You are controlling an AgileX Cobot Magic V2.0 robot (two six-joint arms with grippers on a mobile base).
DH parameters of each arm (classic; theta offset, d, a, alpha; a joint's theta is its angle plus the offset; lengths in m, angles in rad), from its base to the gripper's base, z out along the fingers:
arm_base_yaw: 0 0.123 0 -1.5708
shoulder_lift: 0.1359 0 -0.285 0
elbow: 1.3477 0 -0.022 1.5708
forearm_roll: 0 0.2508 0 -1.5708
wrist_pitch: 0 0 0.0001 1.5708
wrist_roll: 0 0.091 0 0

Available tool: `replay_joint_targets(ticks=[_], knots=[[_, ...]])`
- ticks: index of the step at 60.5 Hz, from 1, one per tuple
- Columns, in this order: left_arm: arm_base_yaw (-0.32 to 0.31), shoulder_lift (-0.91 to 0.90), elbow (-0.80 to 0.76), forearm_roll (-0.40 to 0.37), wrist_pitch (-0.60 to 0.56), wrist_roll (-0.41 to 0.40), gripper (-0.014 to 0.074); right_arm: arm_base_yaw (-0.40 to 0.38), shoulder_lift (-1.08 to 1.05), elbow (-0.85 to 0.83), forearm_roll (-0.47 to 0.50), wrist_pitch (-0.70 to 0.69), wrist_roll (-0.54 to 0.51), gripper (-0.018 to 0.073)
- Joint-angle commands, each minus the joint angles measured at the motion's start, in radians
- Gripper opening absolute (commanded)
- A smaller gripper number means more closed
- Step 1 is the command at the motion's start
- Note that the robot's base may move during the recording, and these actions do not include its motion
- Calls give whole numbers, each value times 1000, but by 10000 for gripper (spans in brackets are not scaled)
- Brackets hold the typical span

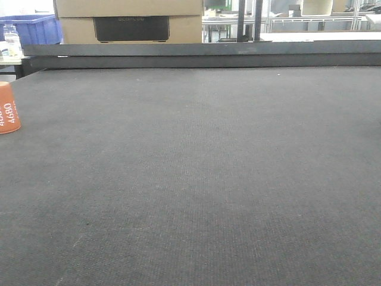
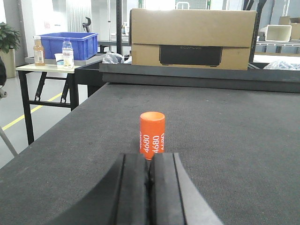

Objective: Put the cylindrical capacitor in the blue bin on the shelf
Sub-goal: 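Move left gripper toward orange cylinder and right gripper toward maroon capacitor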

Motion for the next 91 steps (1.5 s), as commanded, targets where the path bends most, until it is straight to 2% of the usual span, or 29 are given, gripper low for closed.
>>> replay_joint_targets(ticks=[1,27,41,52,61,67,74,79,84,87,91], knots=[[4,-5,-3,-9,-13,1,-72,1,-3,-1,-7,-20,0,-162],[4,-5,-3,-9,-18,1,-72,1,-3,-1,-7,-20,0,-162],[4,-5,-3,-23,-70,1,-72,1,-3,-1,-7,-29,0,-162],[4,-5,-3,-65,-84,1,-72,1,-3,-1,-7,-139,0,-162],[4,-5,-9,-65,-177,1,-72,1,-3,-1,3,-185,0,-162],[4,-5,-104,-61,-105,1,-72,1,-3,-75,3,-141,0,-162],[4,20,-256,-16,28,1,-64,1,-3,-260,3,-71,0,-162],[4,87,-384,-8,121,1,-10,1,32,-388,-6,-21,0,-162],[4,193,-518,-8,224,1,104,1,139,-522,-6,39,0,-138],[4,253,-571,-8,254,1,173,1,206,-572,-6,48,0,-70],[4,327,-638,-8,275,1,278,1,294,-641,-6,48,0,76]])
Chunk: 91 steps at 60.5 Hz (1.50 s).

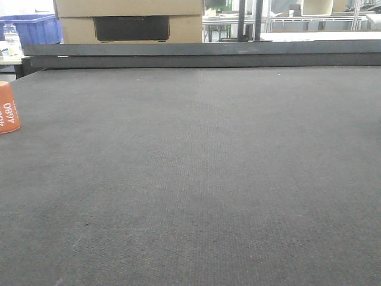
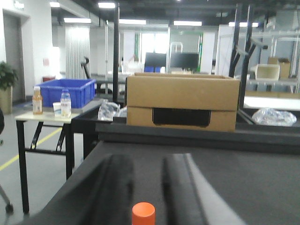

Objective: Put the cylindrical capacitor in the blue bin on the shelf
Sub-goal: 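Move left gripper toward orange cylinder and right gripper toward maroon capacitor, then close left gripper on orange cylinder and right gripper on capacitor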

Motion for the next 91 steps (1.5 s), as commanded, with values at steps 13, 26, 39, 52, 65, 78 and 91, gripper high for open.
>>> replay_joint_targets(ticks=[13,26,39,52,65,78,91], knots=[[-4,270,-162,5,48,1,540,1,367,-173,-26,23,0,571],[-67,289,-162,5,46,1,602,1,574,-154,-64,43,0,568],[-83,289,-162,5,46,1,602,1,722,20,-64,-153,0,568],[-83,289,-162,5,46,1,602,1,863,228,14,-561,0,568],[-83,289,-162,5,46,1,602,1,1073,247,46,-831,0,568],[-83,289,-162,5,46,1,602,1,1343,208,159,-1129,0,568],[-83,289,-162,5,44,1,602,1,1525,104,161,-1174,0,568]])
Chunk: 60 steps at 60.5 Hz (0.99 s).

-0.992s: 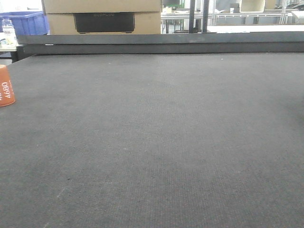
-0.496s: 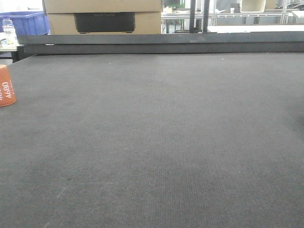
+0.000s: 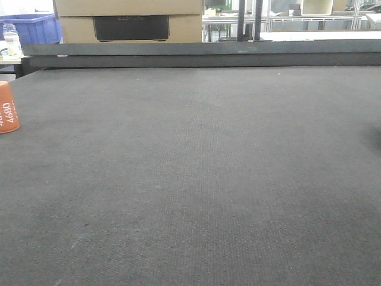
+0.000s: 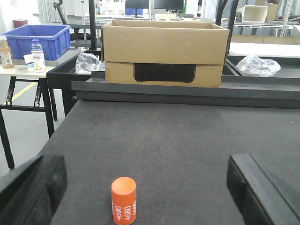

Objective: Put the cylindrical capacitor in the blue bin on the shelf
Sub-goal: 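Close left gripper on orange cylinder and right gripper on capacitor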

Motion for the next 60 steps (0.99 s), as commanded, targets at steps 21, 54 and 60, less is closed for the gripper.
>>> replay_joint_targets(ticks=[21,54,60], knots=[[-7,-3,-6,1,-12,1,602,1,226,-191,11,-31,-2,568],[-7,-3,-6,1,-8,1,602,1,340,-284,26,6,-8,328],[-7,-3,-6,1,-8,1,602,1,340,-284,26,3,-17,138]])
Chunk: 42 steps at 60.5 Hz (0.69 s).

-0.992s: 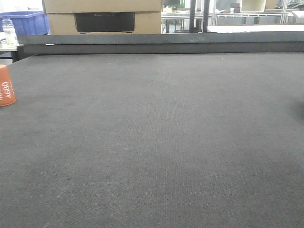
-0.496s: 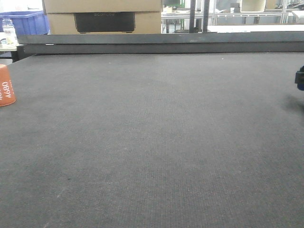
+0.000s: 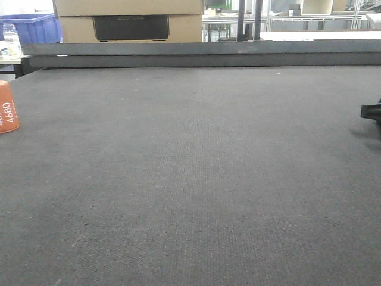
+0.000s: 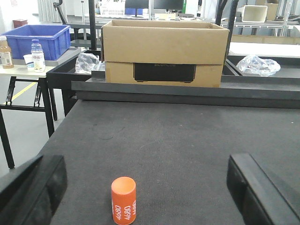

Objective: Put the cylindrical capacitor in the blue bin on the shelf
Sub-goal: 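Close left gripper on orange cylinder and right gripper on capacitor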

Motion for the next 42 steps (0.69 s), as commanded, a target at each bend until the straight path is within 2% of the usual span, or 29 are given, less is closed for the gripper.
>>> replay_joint_targets(ticks=[1,9,18,25,30,36,42], knots=[[-7,-3,-6,1,-8,1,602,1,1,-3,2,-20,-13,113],[-7,-3,-6,-4,-1,1,602,1,-20,-3,2,18,-13,-50],[-7,-3,-6,-4,3,1,602,1,-119,-3,2,100,-13,-147],[-7,18,-6,1,17,1,601,1,-259,-3,-4,185,-13,-151],[-7,52,2,7,0,1,601,1,-378,-3,-47,259,-13,-151],[-7,127,31,14,-63,1,601,1,-544,-3,-125,365,-13,-151],[-7,212,82,14,-163,1,601,1,-688,-3,-142,472,-13,-151]])
